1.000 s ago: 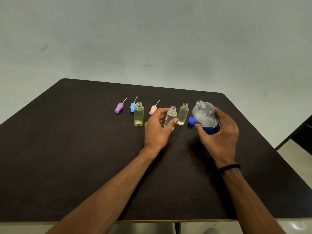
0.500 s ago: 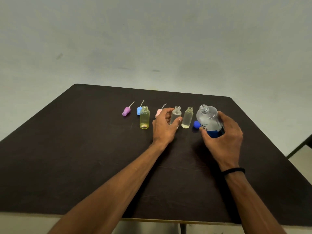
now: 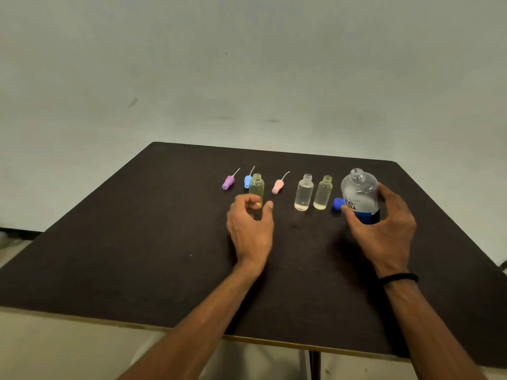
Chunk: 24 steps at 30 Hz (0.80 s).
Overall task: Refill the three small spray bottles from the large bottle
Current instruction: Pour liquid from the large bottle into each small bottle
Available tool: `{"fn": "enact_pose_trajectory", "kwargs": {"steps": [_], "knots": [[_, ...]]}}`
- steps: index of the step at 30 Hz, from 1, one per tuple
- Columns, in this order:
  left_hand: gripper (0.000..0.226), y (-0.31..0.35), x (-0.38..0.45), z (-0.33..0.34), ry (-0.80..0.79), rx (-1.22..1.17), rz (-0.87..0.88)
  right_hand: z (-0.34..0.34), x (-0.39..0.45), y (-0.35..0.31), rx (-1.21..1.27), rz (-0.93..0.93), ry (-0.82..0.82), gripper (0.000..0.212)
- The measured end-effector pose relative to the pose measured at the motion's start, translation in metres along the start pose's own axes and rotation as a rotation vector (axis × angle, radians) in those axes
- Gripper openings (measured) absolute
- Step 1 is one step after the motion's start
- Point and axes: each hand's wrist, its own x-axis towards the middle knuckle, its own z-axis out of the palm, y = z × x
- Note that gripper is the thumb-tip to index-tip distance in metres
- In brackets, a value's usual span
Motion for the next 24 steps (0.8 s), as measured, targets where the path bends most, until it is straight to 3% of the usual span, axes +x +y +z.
{"fn": "enact_pose_trajectory", "kwargs": {"steps": [3, 5, 9, 13, 18, 21, 24], "knots": [[0.057, -0.007, 0.028, 0.002, -0.051, 0.171, -0.038, -0.002, -0.002, -0.004, 0.001, -0.013, 0.016, 0.08], [0.064, -0.011, 0.042, 0.005, -0.082, 0.232, -0.047, -0.002, -0.002, -0.006, 0.003, -0.018, 0.017, 0.079], [0.046, -0.015, 0.05, 0.011, -0.13, 0.239, -0.047, -0.002, -0.001, -0.008, 0.004, 0.002, 0.019, 0.08], [0.034, -0.004, 0.035, 0.002, -0.162, 0.074, 0.048, -0.004, -0.001, -0.012, 0.022, 0.004, 0.011, 0.079], [0.045, 0.01, -0.003, -0.004, -0.371, 0.005, 0.343, -0.013, -0.003, -0.014, -0.021, -0.103, 0.008, 0.078], [0.047, 0.011, -0.015, 0.001, -0.491, -0.06, 0.398, -0.024, -0.007, -0.012, -0.082, -0.174, -0.042, 0.078], [0.046, 0.009, -0.015, 0.001, -0.549, -0.13, 0.345, -0.035, -0.011, -0.006, -0.125, -0.218, -0.091, 0.08]]}}
